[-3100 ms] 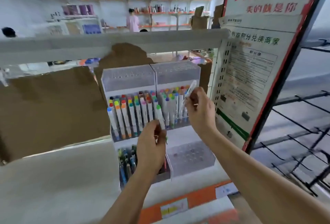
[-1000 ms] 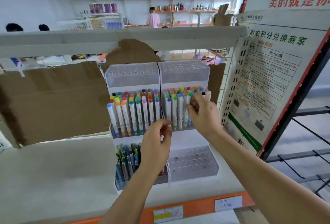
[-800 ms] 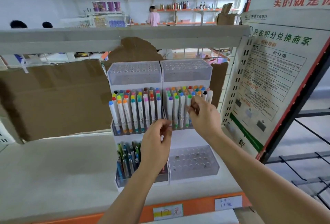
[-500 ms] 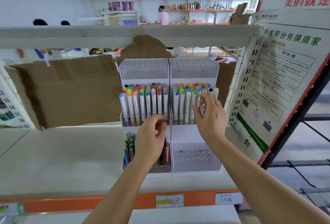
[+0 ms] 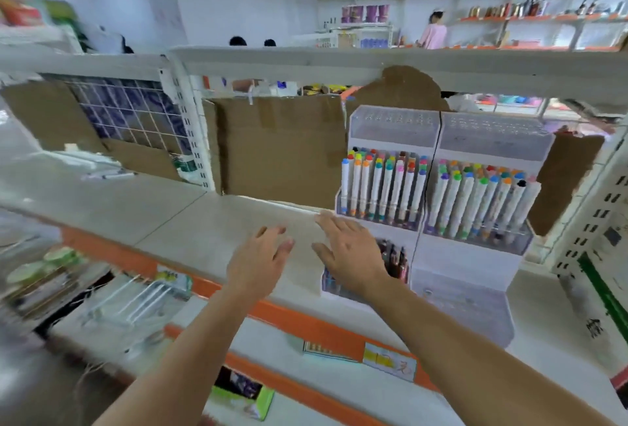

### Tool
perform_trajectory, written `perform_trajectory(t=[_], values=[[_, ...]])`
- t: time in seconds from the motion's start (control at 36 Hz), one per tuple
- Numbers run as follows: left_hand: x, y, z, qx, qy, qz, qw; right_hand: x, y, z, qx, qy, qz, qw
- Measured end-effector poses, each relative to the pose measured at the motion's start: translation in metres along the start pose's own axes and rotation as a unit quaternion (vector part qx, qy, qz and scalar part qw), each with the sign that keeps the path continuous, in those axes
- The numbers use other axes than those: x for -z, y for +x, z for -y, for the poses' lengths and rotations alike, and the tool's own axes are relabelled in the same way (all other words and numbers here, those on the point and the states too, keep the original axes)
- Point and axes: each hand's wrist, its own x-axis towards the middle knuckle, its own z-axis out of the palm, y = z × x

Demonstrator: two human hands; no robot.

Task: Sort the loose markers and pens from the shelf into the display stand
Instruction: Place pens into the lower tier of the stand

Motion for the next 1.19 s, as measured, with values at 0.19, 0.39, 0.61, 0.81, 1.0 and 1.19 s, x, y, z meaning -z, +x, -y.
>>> perform_trajectory(t=[0.19, 0.39, 0.61, 0.81, 1.0, 1.19], values=[[0.032, -0.021, 0.077, 0.096, 0.138, 0.056, 0.984, -0.038, 0.029, 0.057, 0.030, -0.007, 0.122, 0.992], [0.069, -0.035, 0.157, 0.164, 0.139, 0.064, 0.975, -0.063, 0.065, 0.121, 0.064, 0.010, 0.140, 0.988], [0.129, -0.052, 0.240, 0.196, 0.146, 0.069, 0.967, -0.102, 0.124, 0.217, 0.098, 0.020, 0.155, 0.983], [0.171, -0.063, 0.312, 0.208, 0.177, 0.062, 0.960, -0.134, 0.160, 0.297, 0.131, 0.026, 0.163, 0.977], [0.189, -0.063, 0.370, 0.235, 0.167, 0.081, 0.954, -0.169, 0.194, 0.341, 0.132, 0.019, 0.185, 0.974], [0.198, -0.036, 0.415, 0.250, 0.150, 0.092, 0.952, -0.199, 0.245, 0.368, 0.134, 0.019, 0.195, 0.971]])
